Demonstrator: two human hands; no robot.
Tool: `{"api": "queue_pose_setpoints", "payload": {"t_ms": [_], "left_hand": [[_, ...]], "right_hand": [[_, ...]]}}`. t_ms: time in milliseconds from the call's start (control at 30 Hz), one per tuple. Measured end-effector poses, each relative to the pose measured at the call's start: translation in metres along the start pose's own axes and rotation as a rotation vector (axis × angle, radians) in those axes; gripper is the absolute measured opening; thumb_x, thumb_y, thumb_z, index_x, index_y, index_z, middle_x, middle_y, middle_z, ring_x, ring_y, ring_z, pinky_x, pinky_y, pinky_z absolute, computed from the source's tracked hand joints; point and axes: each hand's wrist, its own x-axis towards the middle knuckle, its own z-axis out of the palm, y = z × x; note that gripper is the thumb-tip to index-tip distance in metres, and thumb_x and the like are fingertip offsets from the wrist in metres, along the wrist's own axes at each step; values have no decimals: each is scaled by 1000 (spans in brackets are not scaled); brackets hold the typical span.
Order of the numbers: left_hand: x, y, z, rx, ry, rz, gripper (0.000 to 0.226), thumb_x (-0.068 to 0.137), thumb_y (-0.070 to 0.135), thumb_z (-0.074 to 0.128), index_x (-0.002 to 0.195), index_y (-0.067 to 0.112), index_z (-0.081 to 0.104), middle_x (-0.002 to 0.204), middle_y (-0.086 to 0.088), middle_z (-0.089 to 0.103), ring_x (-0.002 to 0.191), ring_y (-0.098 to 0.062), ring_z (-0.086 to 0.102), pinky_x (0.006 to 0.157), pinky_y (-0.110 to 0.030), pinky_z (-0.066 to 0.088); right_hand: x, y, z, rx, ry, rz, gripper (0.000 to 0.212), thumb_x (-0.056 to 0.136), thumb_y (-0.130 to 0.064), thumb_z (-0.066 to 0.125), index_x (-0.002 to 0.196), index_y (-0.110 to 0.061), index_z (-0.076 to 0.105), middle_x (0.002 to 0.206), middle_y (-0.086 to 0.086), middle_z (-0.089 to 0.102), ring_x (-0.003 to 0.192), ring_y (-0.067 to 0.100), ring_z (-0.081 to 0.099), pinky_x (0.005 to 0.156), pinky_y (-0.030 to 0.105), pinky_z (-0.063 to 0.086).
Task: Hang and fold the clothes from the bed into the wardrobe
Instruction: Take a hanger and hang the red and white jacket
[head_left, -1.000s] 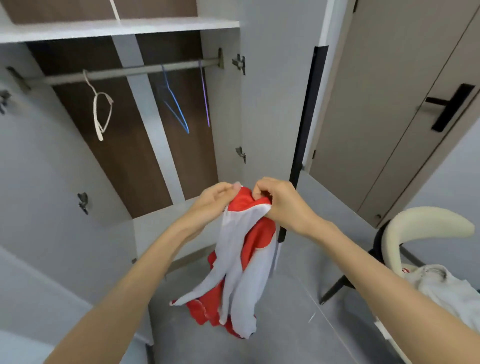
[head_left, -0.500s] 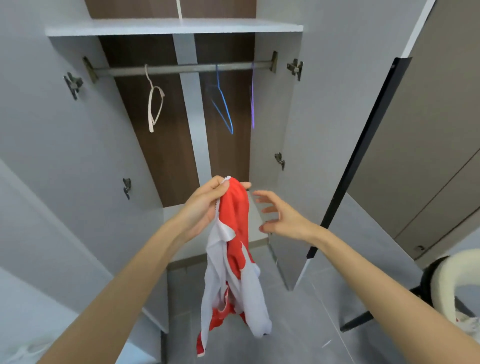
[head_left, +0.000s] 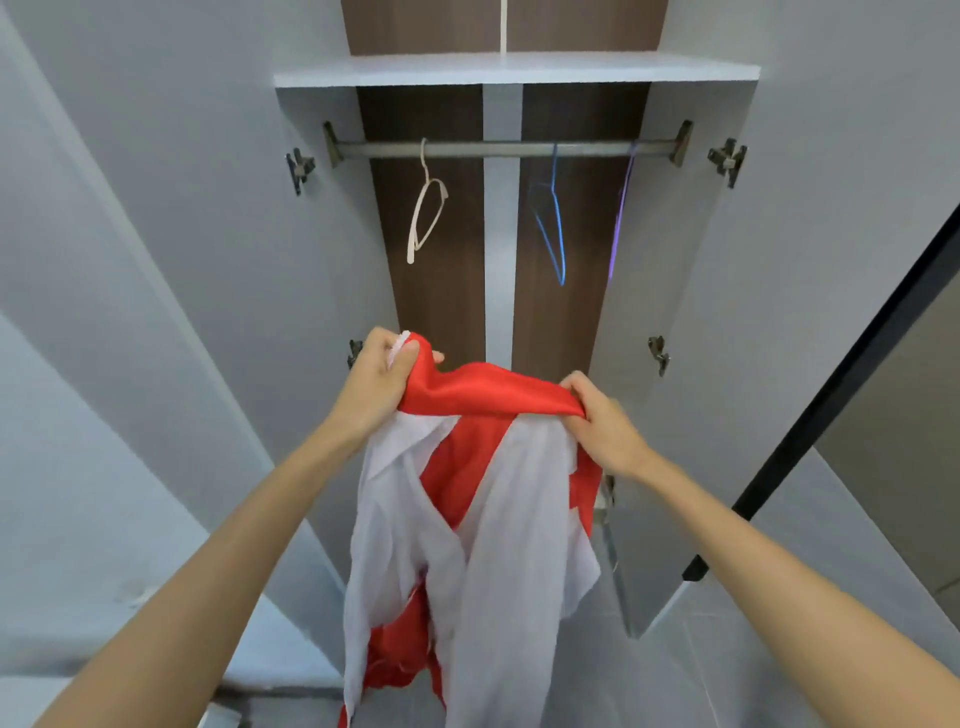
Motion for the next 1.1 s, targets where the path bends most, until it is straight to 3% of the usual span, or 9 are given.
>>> {"api": "queue_pose_setpoints", "payload": {"t_ms": [133,233,333,500,667,767,833,933,1100], "left_hand": [[-4,-5,-4,598,-158,198,84,64,57,78,132,45,31,107,5,35,89,-13,48,81,-21,45],[-6,0,1,1089,-130,398,56,75,67,61,126,47,51,108,4,31,77,-14,45,62,-32,50],[0,9,2,978,2,342,31,94,47,49,101,23,68,109,4,47,84,-14,48,64,-32,42],[10,26,20,829,150,410,23,97,24,51,109,20,70,117,6,61,113,-22,47,95,-42,38],[16,28,30,768,246,339,28,99,17,46,118,16,67,125,3,63,134,-21,41,118,-42,14],[20,20,26,731,317,196,26,100,17,43,103,8,67,103,-13,68,110,-36,57,110,-40,29],[27,14,20,737,375,101,27,100,22,42,95,7,65,89,-17,67,92,-43,58,83,-40,42],[41,2,7,788,413,29,32,101,32,38,103,8,59,95,-20,66,91,-45,58,70,-39,40],[68,-23,-1,998,355,-32,32,104,31,29,119,16,52,98,-20,65,90,-43,60,68,-41,41]], "right_hand": [[19,-37,-35,33,70,-178,18,82,-6,50,91,-22,50,73,-2,60,66,18,50,66,37,40],[26,-53,-47,-35,22,-243,15,84,-8,51,91,-21,51,77,2,63,73,25,55,71,43,45],[28,-48,-58,-90,-54,-229,4,88,-16,57,89,-18,53,76,1,63,70,22,57,69,39,46],[28,-19,-56,-235,-360,-119,24,83,-22,70,71,-12,51,61,-1,48,55,16,49,58,32,43],[35,16,-56,-462,-249,-64,23,81,2,48,79,-21,43,72,4,52,77,35,57,67,36,41],[46,27,-69,-473,-86,-56,26,81,9,44,94,-14,44,85,11,55,82,38,56,65,38,41],[59,23,-80,-479,76,-99,23,84,8,45,98,-9,46,89,14,56,77,36,54,64,39,43],[81,14,-90,-513,279,-173,16,90,2,47,100,-10,50,85,8,55,67,29,48,59,32,35],[111,18,-87,-660,-25,11,18,97,-26,52,106,-14,61,100,15,65,94,38,61,70,38,43]]}}
